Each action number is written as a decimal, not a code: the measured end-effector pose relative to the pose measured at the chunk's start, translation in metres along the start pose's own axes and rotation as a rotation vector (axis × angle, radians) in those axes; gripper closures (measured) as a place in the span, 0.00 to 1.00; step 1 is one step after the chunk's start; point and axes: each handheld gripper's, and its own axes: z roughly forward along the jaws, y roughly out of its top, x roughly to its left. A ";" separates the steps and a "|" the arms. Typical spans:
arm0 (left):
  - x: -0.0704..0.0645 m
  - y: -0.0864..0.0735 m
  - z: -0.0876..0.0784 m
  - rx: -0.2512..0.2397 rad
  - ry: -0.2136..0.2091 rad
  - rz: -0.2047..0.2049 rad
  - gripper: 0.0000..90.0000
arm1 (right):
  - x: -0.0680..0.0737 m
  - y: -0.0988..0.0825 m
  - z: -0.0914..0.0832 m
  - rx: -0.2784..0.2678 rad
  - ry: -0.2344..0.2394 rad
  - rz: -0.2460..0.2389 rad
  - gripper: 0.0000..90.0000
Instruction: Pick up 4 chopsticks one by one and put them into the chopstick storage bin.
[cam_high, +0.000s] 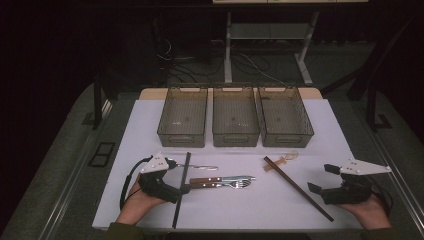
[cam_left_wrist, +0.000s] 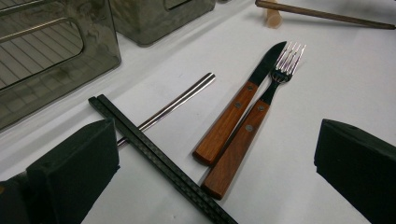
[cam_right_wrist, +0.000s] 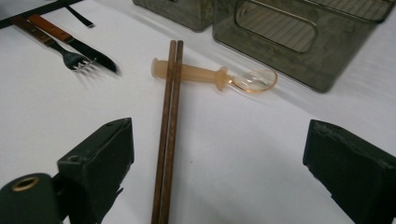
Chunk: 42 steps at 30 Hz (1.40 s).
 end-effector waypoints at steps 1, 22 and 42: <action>0.000 0.000 0.000 0.000 0.000 -0.001 0.00 | -0.001 -0.001 -0.001 0.001 0.000 0.006 0.10; -0.001 0.000 0.002 0.008 -0.010 0.004 0.00 | -0.006 -0.003 0.001 0.048 0.018 0.008 0.29; -0.001 0.000 0.002 0.010 -0.015 0.005 0.00 | 0.004 0.002 0.009 0.119 0.124 -0.023 0.75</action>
